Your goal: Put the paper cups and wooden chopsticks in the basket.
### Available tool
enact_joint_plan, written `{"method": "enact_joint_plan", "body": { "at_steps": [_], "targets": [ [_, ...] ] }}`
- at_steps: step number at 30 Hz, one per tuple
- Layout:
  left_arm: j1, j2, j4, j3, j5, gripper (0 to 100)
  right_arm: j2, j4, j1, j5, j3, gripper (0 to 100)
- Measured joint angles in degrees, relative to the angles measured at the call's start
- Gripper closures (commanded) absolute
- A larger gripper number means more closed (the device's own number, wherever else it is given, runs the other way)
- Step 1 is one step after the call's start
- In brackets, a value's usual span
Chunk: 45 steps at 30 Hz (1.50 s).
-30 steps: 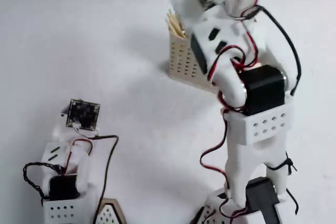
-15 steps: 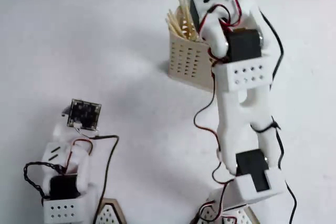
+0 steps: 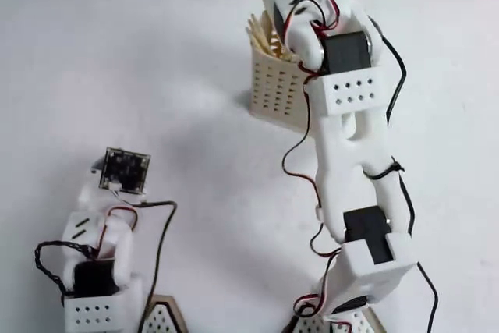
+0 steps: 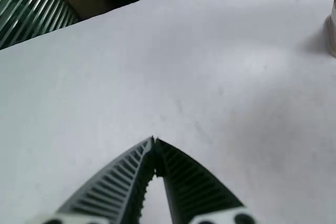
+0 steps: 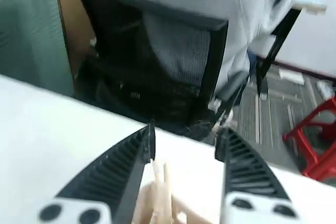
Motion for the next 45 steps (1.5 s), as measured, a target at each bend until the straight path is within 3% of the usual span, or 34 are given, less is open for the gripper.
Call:
{"method": "enact_joint_plan", "body": {
  "at_steps": [4,22,29,38,45],
  "targets": [
    [0.0,0.0,0.0,0.0,0.0,98,-5.1,7.21,0.0,0.0,0.0,98.4],
    [0.0,0.0,0.0,0.0,2.29,98,-20.04,44.31,0.0,0.0,0.0,96.7],
    [0.26,0.0,-1.32,0.0,13.19,98,-25.58,45.19,1.93,0.0,9.58,96.7],
    [2.73,0.0,-1.85,0.0,14.68,98,-46.24,44.57,1.93,0.0,32.35,96.7],
    [2.73,0.0,-4.84,0.88,14.68,98,-63.12,36.57,2.11,0.0,55.74,96.7]
  ]
}}
